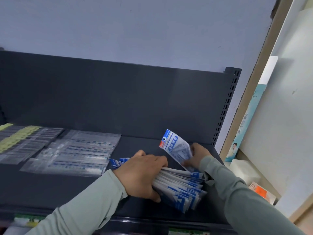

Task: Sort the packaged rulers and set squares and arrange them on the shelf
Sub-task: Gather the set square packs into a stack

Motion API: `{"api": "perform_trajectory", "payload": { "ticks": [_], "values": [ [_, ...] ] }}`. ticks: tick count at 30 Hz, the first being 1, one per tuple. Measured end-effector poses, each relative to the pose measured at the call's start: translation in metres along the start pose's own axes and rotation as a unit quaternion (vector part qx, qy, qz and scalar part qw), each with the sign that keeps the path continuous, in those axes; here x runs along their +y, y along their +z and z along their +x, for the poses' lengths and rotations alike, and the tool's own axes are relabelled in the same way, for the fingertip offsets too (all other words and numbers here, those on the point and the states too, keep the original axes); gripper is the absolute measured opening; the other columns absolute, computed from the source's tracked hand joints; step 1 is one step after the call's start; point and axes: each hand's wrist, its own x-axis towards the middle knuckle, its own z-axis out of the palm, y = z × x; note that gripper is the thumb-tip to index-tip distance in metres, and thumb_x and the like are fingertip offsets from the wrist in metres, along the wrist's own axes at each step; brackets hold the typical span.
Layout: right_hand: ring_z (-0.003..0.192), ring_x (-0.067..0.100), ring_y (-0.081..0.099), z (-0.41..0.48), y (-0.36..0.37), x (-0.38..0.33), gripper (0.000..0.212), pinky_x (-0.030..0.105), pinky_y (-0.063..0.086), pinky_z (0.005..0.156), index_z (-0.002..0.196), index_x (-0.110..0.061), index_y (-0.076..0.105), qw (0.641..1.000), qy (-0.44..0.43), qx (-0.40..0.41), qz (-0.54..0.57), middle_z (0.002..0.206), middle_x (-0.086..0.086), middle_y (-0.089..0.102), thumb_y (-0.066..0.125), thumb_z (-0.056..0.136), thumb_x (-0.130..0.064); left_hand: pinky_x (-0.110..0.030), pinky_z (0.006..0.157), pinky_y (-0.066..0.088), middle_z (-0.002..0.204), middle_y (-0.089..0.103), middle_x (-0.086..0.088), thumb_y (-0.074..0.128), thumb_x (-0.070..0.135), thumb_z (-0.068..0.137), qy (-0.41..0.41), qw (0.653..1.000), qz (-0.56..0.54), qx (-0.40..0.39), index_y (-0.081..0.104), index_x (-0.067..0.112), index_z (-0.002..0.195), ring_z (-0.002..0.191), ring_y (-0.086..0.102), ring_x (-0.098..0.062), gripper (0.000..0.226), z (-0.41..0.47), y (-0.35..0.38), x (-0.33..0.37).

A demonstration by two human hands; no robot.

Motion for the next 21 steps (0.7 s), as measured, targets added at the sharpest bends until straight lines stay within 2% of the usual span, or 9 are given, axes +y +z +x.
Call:
{"api": "perform_trajectory", "payload": {
  "ticks": [2, 5, 8, 10, 11, 13, 15, 18, 21],
  "values": [
    [0.091, 0.024, 0.061, -0.006, -0.006, -0.001, 0.034, 0.039, 0.048, 0.089, 0.086, -0.027, 0.047, 0.997, -0.078, 0.026, 0.008, 0.090, -0.004, 0.058, 0.077, 0.073, -0.038, -0.030, 0.095, 0.027, 0.105, 0.050, 0.016, 0.074, 0.060, 0.063, 0.005, 1.000, 0.002, 0.007, 0.040, 0.033, 0.108, 0.096, 0.045, -0.006, 0.063, 0.000, 0.001, -0.001],
    [0.073, 0.019, 0.057, -0.020, -0.016, 0.002, 0.018, 0.037, 0.048, 0.076, 0.076, -0.024, 0.058, 0.976, -0.199, -0.049, 0.078, 0.075, -0.003, 0.059, 0.071, 0.082, -0.035, -0.031, 0.103, 0.022, 0.123, 0.043, 0.015, 0.072, 0.064, 0.062, 0.014, 0.999, 0.012, 0.044, 0.042, 0.033, 0.120, 0.118, 0.039, -0.008, 0.073, 0.002, 0.005, -0.004],
    [0.063, 0.007, 0.053, -0.042, -0.026, 0.000, 0.042, 0.028, 0.045, 0.069, 0.080, -0.018, 0.067, 0.948, -0.221, -0.164, 0.158, 0.068, -0.006, 0.059, 0.059, 0.078, -0.059, -0.039, 0.118, -0.001, 0.153, 0.004, 0.007, 0.070, 0.071, 0.058, 0.017, 0.994, 0.058, 0.087, 0.016, 0.028, 0.148, 0.144, -0.005, -0.012, 0.114, 0.005, 0.007, -0.005],
    [0.077, -0.001, 0.055, -0.049, -0.027, 0.000, 0.045, 0.024, 0.045, 0.083, 0.083, -0.030, 0.066, 0.949, -0.196, -0.176, 0.174, 0.082, -0.018, 0.062, 0.046, 0.074, -0.070, -0.047, 0.116, -0.016, 0.157, -0.008, 0.007, 0.066, 0.077, 0.058, 0.010, 0.994, 0.088, 0.060, -0.003, 0.022, 0.153, 0.144, -0.021, -0.010, 0.129, 0.009, 0.005, -0.005],
    [0.091, -0.001, 0.056, -0.051, -0.026, 0.001, 0.048, 0.026, 0.043, 0.094, 0.094, -0.032, 0.065, 0.953, -0.171, -0.169, 0.183, 0.096, -0.018, 0.062, 0.040, 0.076, -0.069, -0.049, 0.115, -0.019, 0.159, -0.001, 0.007, 0.065, 0.077, 0.059, 0.007, 0.995, 0.092, 0.040, -0.004, 0.020, 0.153, 0.146, -0.016, -0.009, 0.130, 0.011, 0.005, -0.007],
    [0.106, 0.012, 0.059, -0.047, -0.021, 0.006, 0.063, 0.034, 0.041, 0.105, 0.110, -0.022, 0.064, 0.960, -0.102, -0.135, 0.223, 0.111, -0.006, 0.065, 0.034, 0.080, -0.069, -0.048, 0.116, -0.015, 0.154, 0.025, 0.009, 0.065, 0.076, 0.060, -0.006, 0.998, 0.062, 0.008, 0.005, 0.023, 0.153, 0.144, 0.015, -0.007, 0.123, 0.016, 0.005, -0.010],
    [0.104, 0.023, 0.064, -0.044, -0.014, 0.011, 0.083, 0.041, 0.045, 0.103, 0.110, -0.015, 0.065, 0.946, -0.012, -0.097, 0.308, 0.111, 0.006, 0.069, 0.039, 0.068, -0.082, -0.042, 0.116, 0.005, 0.146, 0.040, 0.011, 0.066, 0.075, 0.060, -0.031, 0.999, 0.023, 0.009, 0.014, 0.028, 0.151, 0.134, 0.037, -0.008, 0.115, 0.021, 0.006, -0.012],
    [0.111, 0.033, 0.061, -0.042, 0.000, 0.016, 0.120, 0.047, 0.042, 0.105, 0.123, -0.008, 0.058, 0.864, 0.084, -0.071, 0.492, 0.121, 0.013, 0.065, 0.053, 0.037, -0.091, -0.041, 0.106, 0.025, 0.141, 0.044, 0.011, 0.064, 0.077, 0.059, -0.069, 0.997, 0.026, 0.024, 0.017, 0.030, 0.149, 0.128, 0.043, -0.013, 0.111, 0.030, 0.009, -0.010],
    [0.106, 0.035, 0.064, -0.051, 0.007, 0.006, 0.117, 0.047, 0.044, 0.103, 0.118, -0.005, 0.060, 0.817, 0.095, -0.102, 0.559, 0.111, 0.018, 0.069, 0.061, 0.033, -0.086, -0.041, 0.105, 0.034, 0.138, 0.045, 0.009, 0.068, 0.076, 0.056, -0.083, 0.996, 0.034, -0.013, 0.015, 0.030, 0.148, 0.125, 0.045, -0.017, 0.116, 0.038, 0.007, -0.007]
  ]
}}
